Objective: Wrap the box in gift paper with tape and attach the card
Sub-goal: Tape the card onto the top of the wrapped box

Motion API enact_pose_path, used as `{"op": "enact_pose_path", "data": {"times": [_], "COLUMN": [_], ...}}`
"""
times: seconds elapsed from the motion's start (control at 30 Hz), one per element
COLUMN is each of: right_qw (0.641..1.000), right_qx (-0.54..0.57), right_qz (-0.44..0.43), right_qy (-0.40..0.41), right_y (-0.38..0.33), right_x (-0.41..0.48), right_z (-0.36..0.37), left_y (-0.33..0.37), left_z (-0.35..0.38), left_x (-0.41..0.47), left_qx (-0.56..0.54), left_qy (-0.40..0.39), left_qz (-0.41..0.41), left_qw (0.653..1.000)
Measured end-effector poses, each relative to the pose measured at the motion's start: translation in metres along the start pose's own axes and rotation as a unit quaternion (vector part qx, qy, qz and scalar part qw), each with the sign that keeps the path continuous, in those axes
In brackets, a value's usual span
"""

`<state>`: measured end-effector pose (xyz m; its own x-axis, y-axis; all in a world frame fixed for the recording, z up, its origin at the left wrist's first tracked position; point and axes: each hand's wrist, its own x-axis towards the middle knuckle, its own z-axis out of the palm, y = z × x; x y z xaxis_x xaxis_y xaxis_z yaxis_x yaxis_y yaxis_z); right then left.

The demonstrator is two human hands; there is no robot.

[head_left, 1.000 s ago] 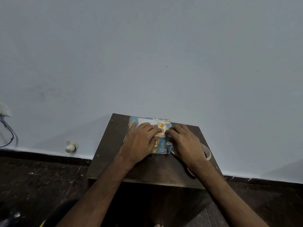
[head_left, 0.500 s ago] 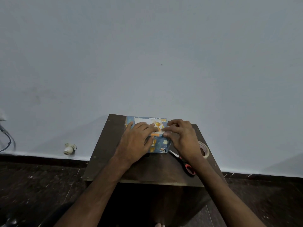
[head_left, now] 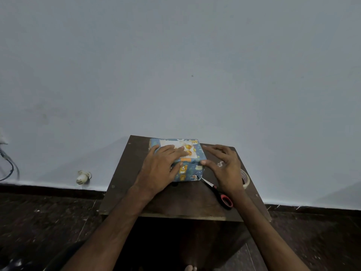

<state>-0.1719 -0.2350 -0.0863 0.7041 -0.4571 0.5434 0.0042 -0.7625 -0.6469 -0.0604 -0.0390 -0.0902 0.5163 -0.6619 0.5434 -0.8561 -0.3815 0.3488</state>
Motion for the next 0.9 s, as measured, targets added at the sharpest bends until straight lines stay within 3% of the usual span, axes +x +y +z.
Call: {"op": "enact_pose_path", "data": {"times": [0.23, 0.37, 0.43, 0.5, 0.57, 0.67, 0.8, 0.9], "right_qw": [0.996, 0.997, 0.998, 0.995, 0.980, 0.966, 0.964, 0.980], "right_qx": [-0.073, 0.056, 0.038, -0.064, -0.164, -0.215, -0.225, -0.148], "right_qz": [-0.052, -0.007, 0.039, 0.069, 0.099, 0.097, 0.118, 0.135], "right_qy": [0.010, -0.052, -0.009, 0.014, -0.045, -0.100, -0.085, -0.002], "right_y": [0.001, -0.001, 0.009, 0.028, 0.043, 0.056, 0.060, 0.051], "right_x": [-0.005, -0.016, -0.027, -0.037, -0.046, -0.055, -0.051, -0.048], "right_z": [0.019, -0.004, -0.027, -0.047, -0.058, -0.059, -0.052, -0.047], "left_y": [-0.001, -0.011, -0.019, -0.021, -0.015, 0.004, 0.046, 0.074], "left_z": [0.000, -0.011, -0.017, -0.020, -0.022, -0.028, -0.021, -0.001], "left_x": [0.001, -0.001, -0.006, -0.010, -0.013, -0.012, -0.009, -0.006], "left_qx": [-0.030, -0.127, -0.135, -0.132, -0.125, -0.117, -0.130, -0.216], "left_qy": [0.025, 0.057, 0.051, 0.042, 0.068, 0.130, 0.205, 0.158], "left_qz": [-0.004, -0.079, -0.123, -0.153, -0.137, -0.084, -0.043, -0.072], "left_qw": [0.999, 0.987, 0.982, 0.979, 0.980, 0.981, 0.969, 0.961]}}
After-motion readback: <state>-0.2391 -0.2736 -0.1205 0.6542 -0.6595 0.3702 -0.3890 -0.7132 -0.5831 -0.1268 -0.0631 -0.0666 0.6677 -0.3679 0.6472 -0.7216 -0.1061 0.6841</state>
